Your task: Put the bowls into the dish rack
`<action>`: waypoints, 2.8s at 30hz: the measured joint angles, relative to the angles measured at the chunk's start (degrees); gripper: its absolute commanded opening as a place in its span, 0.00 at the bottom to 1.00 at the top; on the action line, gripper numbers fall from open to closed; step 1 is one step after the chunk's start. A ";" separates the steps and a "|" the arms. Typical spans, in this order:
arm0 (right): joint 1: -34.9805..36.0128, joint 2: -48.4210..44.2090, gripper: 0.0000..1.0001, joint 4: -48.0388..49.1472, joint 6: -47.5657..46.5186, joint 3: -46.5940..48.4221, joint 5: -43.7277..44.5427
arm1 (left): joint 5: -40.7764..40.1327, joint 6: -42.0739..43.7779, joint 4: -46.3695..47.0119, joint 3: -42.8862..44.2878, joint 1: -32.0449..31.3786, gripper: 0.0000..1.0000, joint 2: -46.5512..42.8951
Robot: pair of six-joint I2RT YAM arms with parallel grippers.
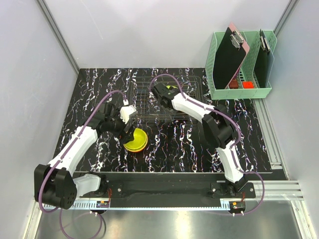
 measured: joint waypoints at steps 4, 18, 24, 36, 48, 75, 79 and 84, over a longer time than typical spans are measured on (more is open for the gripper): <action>0.61 0.00 0.00 0.44 -0.92 -0.76 0.83 | 0.24 0.26 0.02 0.00 0.02 0.96 0.33; 0.96 0.00 0.07 0.42 -1.88 -1.20 1.22 | 0.79 0.42 1.42 0.02 0.09 0.40 6.38; 1.33 0.00 0.28 0.37 -2.62 -1.60 1.40 | 0.79 0.57 1.75 0.02 0.24 0.34 6.38; 1.92 0.00 0.78 0.31 -3.52 -1.64 1.25 | 0.81 0.57 1.79 0.02 0.33 0.14 6.38; 3.30 -0.46 1.00 -1.22 -4.76 -1.62 -0.15 | 1.33 0.24 2.27 0.02 0.33 0.00 7.02; 3.93 -0.46 0.98 -13.77 0.17 5.97 -17.94 | 1.73 -0.46 1.18 1.57 0.33 0.00 7.54; 3.78 -0.55 0.89 -13.51 0.11 8.79 -15.06 | 1.75 -0.46 1.18 1.57 0.33 0.00 7.54; 2.27 -2.25 0.40 -12.85 -0.92 9.62 -13.29 | 1.95 -0.50 1.25 1.57 0.33 0.00 7.54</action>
